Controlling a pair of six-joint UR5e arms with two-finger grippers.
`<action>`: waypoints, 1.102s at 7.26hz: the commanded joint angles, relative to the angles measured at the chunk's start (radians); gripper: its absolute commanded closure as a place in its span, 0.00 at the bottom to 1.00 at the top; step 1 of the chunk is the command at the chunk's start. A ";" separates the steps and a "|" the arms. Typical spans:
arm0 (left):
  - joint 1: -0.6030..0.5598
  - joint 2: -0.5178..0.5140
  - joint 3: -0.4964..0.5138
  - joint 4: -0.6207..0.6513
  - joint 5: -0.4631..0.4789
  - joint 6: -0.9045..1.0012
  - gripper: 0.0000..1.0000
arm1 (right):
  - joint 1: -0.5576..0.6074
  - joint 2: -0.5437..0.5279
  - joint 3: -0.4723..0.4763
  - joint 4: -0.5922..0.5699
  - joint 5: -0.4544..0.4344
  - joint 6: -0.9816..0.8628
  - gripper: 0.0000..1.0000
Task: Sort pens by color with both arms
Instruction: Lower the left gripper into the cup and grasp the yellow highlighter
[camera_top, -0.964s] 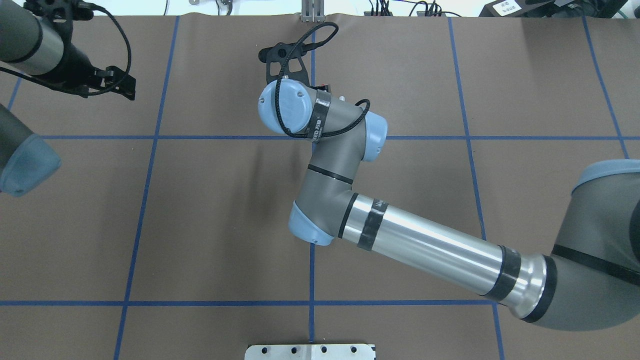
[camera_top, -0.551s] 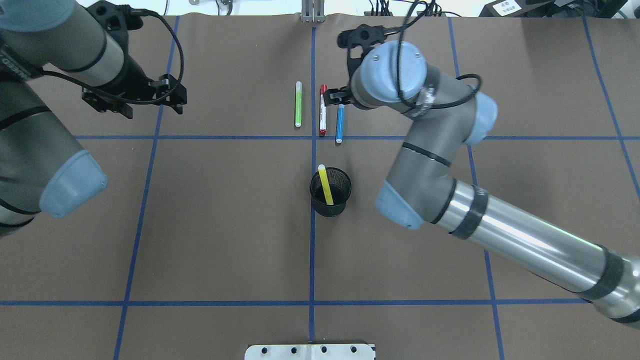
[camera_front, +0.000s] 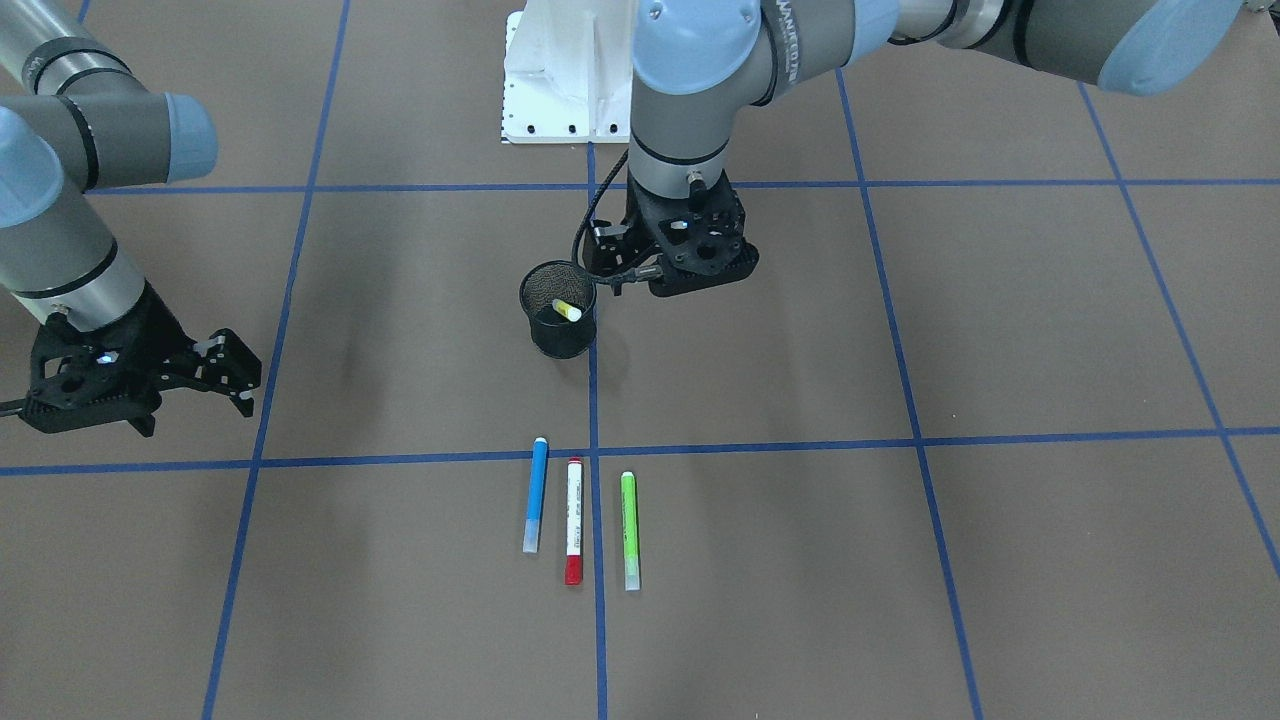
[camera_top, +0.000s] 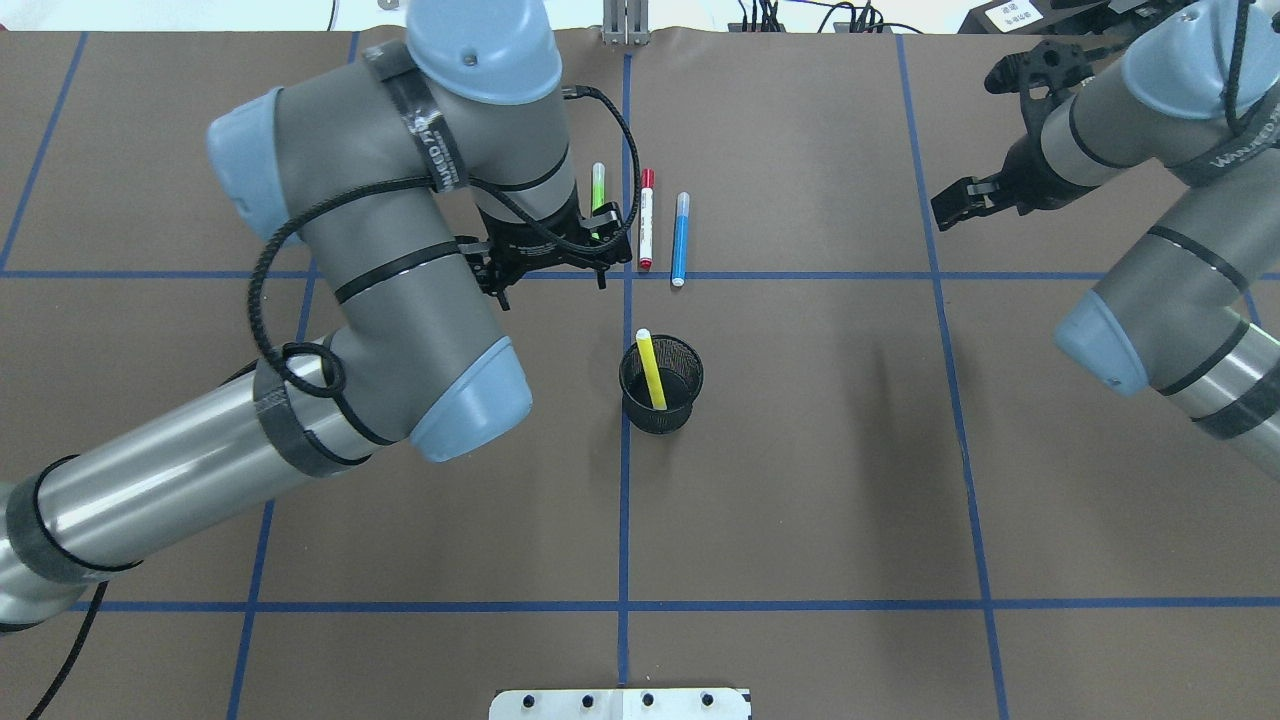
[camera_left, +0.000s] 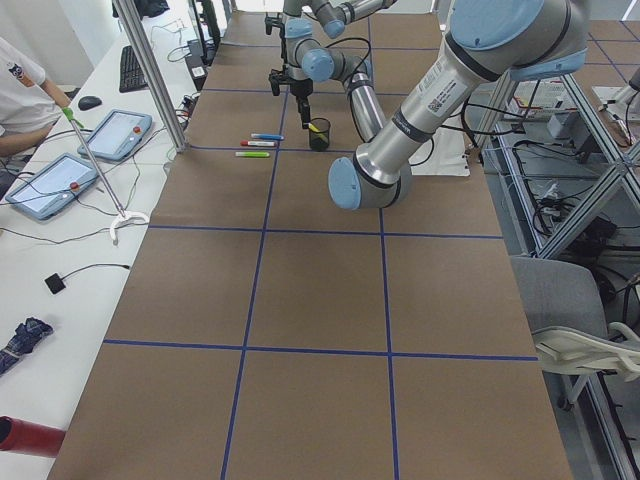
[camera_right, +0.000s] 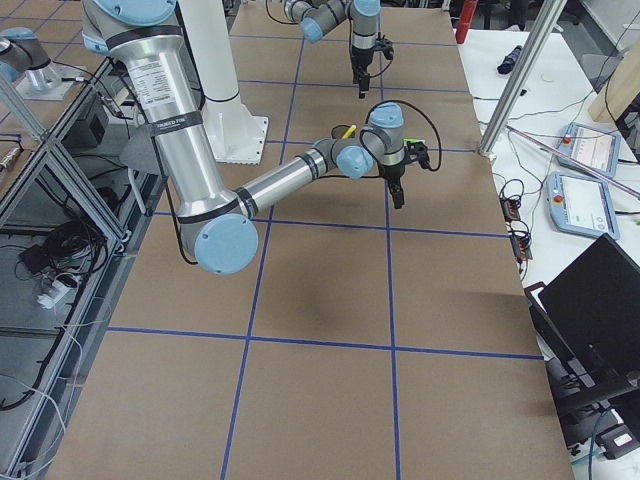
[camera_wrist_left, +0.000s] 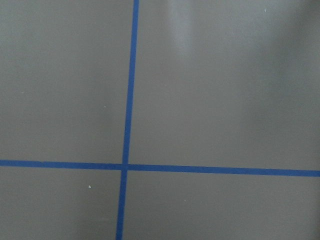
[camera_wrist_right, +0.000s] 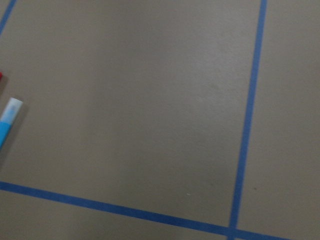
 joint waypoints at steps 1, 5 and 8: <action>0.002 -0.054 0.163 -0.116 -0.124 -0.071 0.01 | 0.055 -0.043 -0.055 -0.001 0.080 -0.035 0.01; -0.022 -0.182 0.442 -0.180 -0.314 -0.263 0.06 | 0.064 -0.064 -0.077 0.004 0.112 -0.061 0.01; -0.019 -0.183 0.460 -0.188 -0.321 -0.270 0.21 | 0.064 -0.069 -0.075 0.004 0.109 -0.058 0.01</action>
